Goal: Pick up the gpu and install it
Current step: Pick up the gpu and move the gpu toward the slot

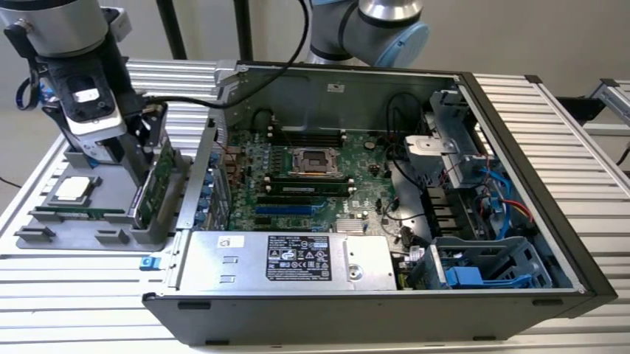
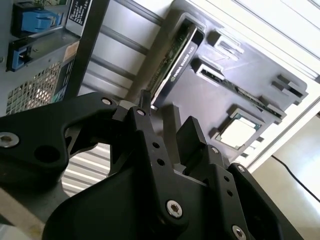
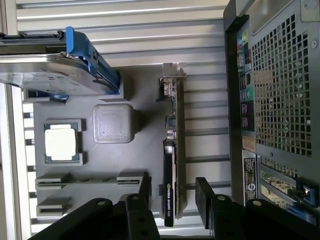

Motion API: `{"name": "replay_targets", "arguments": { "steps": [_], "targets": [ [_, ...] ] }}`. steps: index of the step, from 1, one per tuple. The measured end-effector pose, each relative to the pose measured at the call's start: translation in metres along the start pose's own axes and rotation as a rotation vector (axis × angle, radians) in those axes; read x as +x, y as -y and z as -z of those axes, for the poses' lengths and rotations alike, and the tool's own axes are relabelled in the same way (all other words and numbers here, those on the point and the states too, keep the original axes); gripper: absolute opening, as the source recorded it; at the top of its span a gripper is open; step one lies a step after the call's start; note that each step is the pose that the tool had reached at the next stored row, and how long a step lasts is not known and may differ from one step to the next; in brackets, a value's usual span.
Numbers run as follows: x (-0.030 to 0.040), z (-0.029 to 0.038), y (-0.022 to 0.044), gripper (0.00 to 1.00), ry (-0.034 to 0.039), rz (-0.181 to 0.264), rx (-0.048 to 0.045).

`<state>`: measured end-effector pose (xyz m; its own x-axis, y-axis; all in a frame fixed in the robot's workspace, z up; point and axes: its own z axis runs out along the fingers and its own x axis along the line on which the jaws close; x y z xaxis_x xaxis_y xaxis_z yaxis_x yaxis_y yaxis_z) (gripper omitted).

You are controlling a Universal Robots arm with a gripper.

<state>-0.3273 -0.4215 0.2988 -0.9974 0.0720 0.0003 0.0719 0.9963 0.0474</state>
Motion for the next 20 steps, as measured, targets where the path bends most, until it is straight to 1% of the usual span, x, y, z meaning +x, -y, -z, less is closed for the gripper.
{"name": "replay_targets", "arguments": {
  "steps": [9, 20],
  "targets": [
    [0.0002, -0.0057, 0.0018, 1.00, 0.0000, 0.000, 0.0000],
    [0.0001, -0.0110, 0.0026, 1.00, 0.0000, 0.000, 0.0000]
  ]
}}
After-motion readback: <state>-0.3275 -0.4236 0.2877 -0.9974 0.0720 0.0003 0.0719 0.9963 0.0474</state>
